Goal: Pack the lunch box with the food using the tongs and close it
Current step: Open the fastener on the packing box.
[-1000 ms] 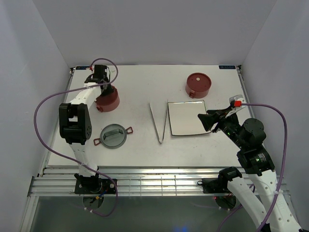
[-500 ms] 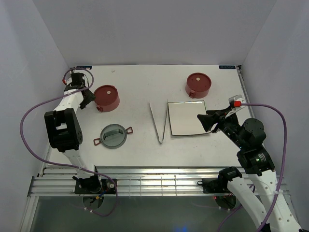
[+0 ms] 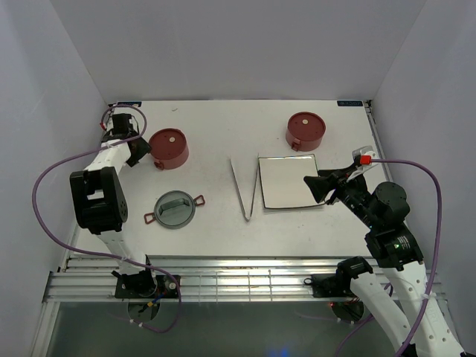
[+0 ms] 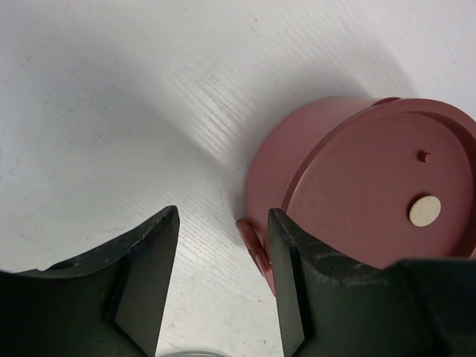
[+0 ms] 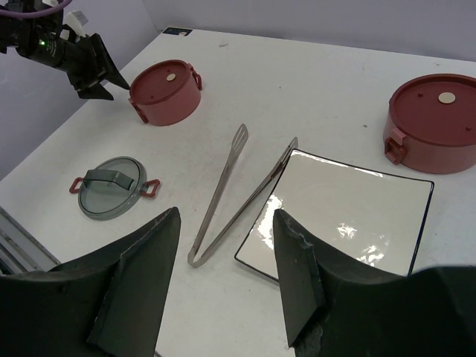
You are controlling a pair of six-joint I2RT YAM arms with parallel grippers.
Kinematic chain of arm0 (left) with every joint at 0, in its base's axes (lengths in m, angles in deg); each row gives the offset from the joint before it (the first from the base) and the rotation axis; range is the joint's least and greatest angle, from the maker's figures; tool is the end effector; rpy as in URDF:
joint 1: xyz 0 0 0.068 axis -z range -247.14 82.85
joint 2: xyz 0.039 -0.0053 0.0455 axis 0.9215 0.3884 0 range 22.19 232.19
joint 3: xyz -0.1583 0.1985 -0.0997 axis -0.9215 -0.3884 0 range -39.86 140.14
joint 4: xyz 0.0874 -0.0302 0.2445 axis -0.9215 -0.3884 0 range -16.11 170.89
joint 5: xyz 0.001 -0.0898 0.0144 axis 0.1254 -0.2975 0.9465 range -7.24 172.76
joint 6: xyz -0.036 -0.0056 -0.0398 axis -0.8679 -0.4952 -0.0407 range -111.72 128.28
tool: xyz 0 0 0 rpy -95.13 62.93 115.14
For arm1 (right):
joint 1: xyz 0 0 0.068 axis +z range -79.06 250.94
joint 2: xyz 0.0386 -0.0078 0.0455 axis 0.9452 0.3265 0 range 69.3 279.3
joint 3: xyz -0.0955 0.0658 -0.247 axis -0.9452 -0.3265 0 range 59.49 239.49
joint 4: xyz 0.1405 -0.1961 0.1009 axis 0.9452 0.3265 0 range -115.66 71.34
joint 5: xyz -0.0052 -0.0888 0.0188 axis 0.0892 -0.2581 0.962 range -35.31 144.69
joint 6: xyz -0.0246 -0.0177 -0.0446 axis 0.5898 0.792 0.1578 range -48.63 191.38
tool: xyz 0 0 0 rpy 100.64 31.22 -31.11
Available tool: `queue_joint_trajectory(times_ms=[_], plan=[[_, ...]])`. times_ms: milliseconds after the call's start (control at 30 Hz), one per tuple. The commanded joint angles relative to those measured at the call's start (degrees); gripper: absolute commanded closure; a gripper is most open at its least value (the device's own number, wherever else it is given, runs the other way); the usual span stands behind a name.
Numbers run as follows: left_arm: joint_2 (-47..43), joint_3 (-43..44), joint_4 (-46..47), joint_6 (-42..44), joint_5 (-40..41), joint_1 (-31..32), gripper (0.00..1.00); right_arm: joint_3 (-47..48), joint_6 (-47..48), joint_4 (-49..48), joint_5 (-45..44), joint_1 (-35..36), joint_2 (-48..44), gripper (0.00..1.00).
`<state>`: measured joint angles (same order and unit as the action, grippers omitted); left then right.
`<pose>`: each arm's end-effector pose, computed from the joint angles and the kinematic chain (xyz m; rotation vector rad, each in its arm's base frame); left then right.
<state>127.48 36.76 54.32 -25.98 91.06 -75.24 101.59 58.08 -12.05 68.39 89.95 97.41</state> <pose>0.3910 0.0608 0.2135 -0.9635 2.3284 -0.0005 0.1096 0.0467 0.3562 -0.2708 1.5762 0.6277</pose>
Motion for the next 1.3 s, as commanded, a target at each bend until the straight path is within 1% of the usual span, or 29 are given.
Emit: queue_joint_trajectory(times_ms=[0,100,233,367,600,667,733,800,833,900,933,1000,1033,1100,1133,1200,1267], plan=[[-6.15,-2.26,3.43,-1.95,0.76,0.36,0.38,1.58,0.20,-0.33,0.10,0.16,-0.61,0.41],[-8.88,-3.93,5.12,-2.47,-0.29,0.28,0.37,1.49,0.12,-0.77,0.37,0.16,-0.26,0.41],[-9.15,-3.58,6.18,-2.65,-3.01,0.28,0.36,1.40,-0.15,-1.12,0.72,0.16,0.27,0.41],[-6.25,-2.71,6.26,-2.92,-6.88,0.36,0.36,1.13,-0.67,-1.74,0.98,0.16,0.53,0.41],[-0.89,-3.41,6.61,-2.74,-8.21,0.36,0.38,1.49,-1.03,-1.65,1.69,0.16,2.03,0.41],[0.51,-3.32,6.88,-2.48,-11.27,0.45,0.39,1.31,-1.29,-2.09,1.69,0.16,2.12,0.41],[1.49,-2.97,7.58,-1.78,-14.60,0.63,0.46,0.44,-1.82,-3.23,1.78,0.16,2.73,0.41],[3.24,-1.48,8.02,0.76,-17.51,0.80,0.51,0.17,-2.69,-4.64,1.95,0.16,3.87,0.41],[4.03,-0.69,7.94,1.82,-20.57,1.24,0.52,0.34,-2.96,-4.82,2.04,0.16,5.35,0.41],[7.10,2.73,6.11,4.71,-23.23,1.68,0.54,0.34,-3.57,-6.13,2.57,0.16,7.55,0.41],[7.99,4.14,4.78,5.51,-23.50,2.47,0.59,0.60,-3.75,-6.57,2.31,0.16,8.35,0.41],[10.00,6.96,2.41,8.05,-22.36,3.26,0.65,1.13,-3.93,-7.54,-0.06,0.16,9.84,0.41],[10.36,7.66,1.96,8.68,-21.92,3.96,0.70,2.18,-3.93,-7.72,-1.03,0.16,11.76,0.40],[11.51,10.20,0.65,10.17,-22.18,4.23,0.76,3.06,-4.28,-9.64,-0.95,0.24,15.19,0.41],[12.73,11.26,0.12,12.61,-22.44,4.58,0.81,3.33,-4.63,-10.69,-0.08,0.24,16.52,0.40],[13.70,13.72,-0.41,15.53,-24.02,4.93,0.82,4.03,-5.42,-12.11,0.72,0.33,19.41,0.40],[14.41,14.35,-0.42,17.82,-24.46,5.28,0.82,5.00,-5.60,-14.12,0.98,0.77,24.07,0.41]])
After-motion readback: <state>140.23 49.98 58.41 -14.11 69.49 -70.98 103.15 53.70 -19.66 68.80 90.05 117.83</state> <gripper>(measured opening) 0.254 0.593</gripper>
